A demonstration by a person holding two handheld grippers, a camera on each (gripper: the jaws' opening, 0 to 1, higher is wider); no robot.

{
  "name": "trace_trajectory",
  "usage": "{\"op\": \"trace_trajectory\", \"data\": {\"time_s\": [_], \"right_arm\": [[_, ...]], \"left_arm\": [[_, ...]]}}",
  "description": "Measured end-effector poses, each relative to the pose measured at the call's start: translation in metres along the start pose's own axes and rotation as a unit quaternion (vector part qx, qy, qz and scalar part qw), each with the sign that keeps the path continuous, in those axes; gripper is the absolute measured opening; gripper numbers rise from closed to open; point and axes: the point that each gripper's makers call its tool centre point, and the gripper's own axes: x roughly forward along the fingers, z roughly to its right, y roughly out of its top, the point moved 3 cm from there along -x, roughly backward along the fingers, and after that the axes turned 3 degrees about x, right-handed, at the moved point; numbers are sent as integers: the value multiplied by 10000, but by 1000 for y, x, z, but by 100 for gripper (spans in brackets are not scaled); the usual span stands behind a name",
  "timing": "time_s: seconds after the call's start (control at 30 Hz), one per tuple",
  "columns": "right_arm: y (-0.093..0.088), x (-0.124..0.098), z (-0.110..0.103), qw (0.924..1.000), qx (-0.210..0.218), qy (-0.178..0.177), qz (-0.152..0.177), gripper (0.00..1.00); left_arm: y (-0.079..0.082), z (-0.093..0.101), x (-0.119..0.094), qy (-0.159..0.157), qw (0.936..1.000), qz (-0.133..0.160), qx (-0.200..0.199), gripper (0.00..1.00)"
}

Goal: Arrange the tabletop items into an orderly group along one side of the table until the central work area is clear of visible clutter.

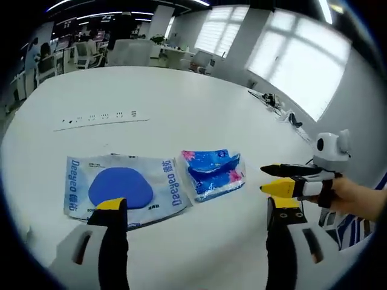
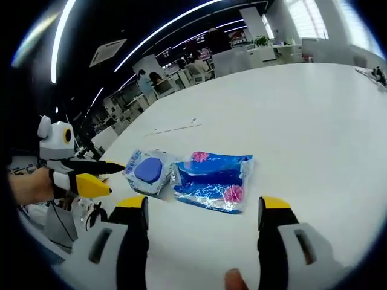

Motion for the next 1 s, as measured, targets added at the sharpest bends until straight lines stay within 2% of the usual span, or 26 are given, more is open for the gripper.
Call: {"op": "trace_trajectory", "data": {"time_s": [0.6,0.83,1.0], "right_arm": [[-2,-9,-13,10000,-9,74,22,70],[-8,-18,-15,9998,89,147,-20,68],[-9,-25,-17,9994,291,169,106,67]], "left_arm": [[-9,-9,-18,68,9999,40,-85,94],[-27,-16,-33,94,9999,-8,-114,93],[-45,-20,-46,134,9997,-43,-175,92]]}}
